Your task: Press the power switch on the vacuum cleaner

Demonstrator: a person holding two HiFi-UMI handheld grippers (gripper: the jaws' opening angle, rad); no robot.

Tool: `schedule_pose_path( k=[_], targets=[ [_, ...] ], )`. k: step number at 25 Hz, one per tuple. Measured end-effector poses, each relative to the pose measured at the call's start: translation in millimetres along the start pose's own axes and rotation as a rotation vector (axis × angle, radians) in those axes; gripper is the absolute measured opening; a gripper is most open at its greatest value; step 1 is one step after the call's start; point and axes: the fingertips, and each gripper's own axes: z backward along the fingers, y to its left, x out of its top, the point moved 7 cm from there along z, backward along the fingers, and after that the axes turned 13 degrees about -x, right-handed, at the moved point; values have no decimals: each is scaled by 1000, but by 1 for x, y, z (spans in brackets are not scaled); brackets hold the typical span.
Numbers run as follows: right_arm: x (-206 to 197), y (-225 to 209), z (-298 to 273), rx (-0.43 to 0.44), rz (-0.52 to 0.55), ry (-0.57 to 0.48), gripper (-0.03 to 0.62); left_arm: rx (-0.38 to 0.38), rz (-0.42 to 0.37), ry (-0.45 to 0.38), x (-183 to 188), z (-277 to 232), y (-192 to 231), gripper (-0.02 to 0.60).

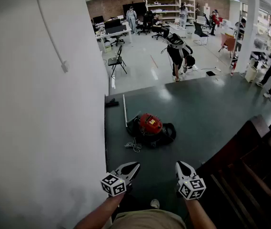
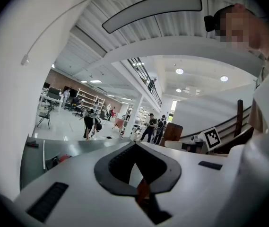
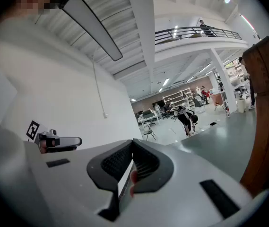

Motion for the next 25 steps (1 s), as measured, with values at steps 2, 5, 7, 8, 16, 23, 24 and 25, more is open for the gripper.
schedule_pose_path(
  k=[2, 5, 7, 8, 16, 23, 24, 25],
  targets=[
    [3, 0, -10, -2, 2, -8, 12, 3, -3, -5, 4, -2, 7, 5],
    [2, -2, -29, -10, 4, -13, 12, 9, 8, -10, 3, -5, 23, 5],
    [0, -2, -41, -24, 17, -9, 12, 14, 20, -8, 2, -5, 33, 5],
    [0, 0, -45, -32, 27, -6, 12, 16, 25, -6, 3, -5, 38, 5],
    [17, 24, -74, -25, 44, -5, 15, -41, 51, 10, 31, -29, 87, 5],
    [25, 34, -133, -77, 78, 25, 14, -121, 68, 51, 56, -63, 166, 5],
    [26, 33, -145, -88, 76, 38, 14, -127, 68, 51, 61, -67, 179, 5],
    [29, 34, -158, -97, 68, 49, 14, -131, 65, 50, 67, -70, 193, 5]
  ],
)
